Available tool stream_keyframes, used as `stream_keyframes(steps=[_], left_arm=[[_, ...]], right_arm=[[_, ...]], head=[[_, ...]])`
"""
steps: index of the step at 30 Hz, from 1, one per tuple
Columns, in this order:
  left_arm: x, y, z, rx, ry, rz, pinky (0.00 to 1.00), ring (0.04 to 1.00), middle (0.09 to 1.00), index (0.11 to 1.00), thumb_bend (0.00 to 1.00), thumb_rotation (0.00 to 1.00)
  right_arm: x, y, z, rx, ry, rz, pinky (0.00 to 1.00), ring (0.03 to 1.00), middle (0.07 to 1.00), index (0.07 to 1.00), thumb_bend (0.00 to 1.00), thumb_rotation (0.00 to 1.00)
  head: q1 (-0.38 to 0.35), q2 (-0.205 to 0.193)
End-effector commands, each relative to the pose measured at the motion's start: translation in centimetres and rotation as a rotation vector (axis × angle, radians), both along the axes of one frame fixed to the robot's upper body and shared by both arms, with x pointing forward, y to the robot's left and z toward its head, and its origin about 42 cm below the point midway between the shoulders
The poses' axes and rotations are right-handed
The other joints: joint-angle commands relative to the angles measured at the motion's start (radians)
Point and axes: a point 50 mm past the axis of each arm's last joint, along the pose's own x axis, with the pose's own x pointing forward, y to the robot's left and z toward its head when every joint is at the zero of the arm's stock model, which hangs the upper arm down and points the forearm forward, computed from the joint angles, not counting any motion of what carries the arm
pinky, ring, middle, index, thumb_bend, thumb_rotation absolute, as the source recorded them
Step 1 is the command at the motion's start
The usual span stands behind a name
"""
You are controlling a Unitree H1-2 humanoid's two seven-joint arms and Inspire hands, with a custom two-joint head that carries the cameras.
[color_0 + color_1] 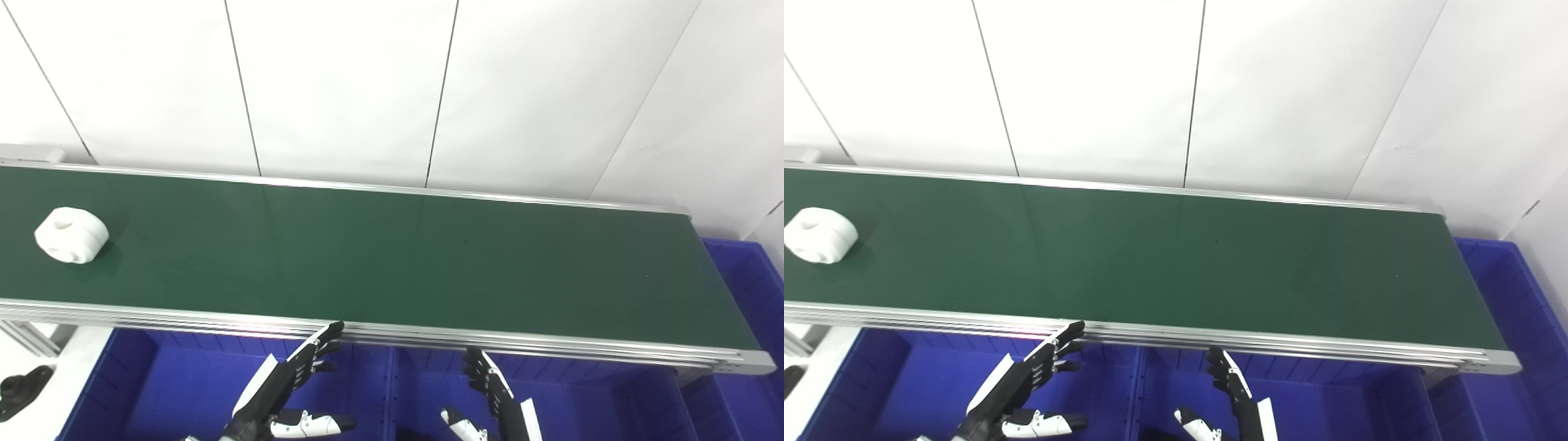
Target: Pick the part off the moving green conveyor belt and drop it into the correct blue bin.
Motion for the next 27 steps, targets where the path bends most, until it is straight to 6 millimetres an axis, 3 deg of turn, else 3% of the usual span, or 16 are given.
stream_keyframes(steps=[1,22,27], left_arm=[[0.83,-0.08,1.14,-0.019,-0.066,-0.002,0.81,0.908,0.947,0.934,0.73,0.34],[0.62,-0.31,1.06,-0.019,-0.068,-0.003,0.80,0.912,0.955,0.936,0.74,0.35],[0.42,-0.29,1.01,-0.021,-0.066,-0.001,0.81,0.913,0.954,0.932,0.75,0.35]], right_arm=[[0.56,0.10,1.23,0.020,-0.091,0.014,0.82,0.847,0.869,0.892,0.85,0.64],[0.14,-0.26,1.13,0.010,-0.085,0.011,0.82,0.851,0.871,0.894,0.87,0.62],[-0.06,-0.20,1.08,0.014,-0.080,0.013,0.82,0.850,0.871,0.898,0.86,0.61]], head=[[0.001,-0.002],[0.004,-0.014],[0.015,-0.042]])
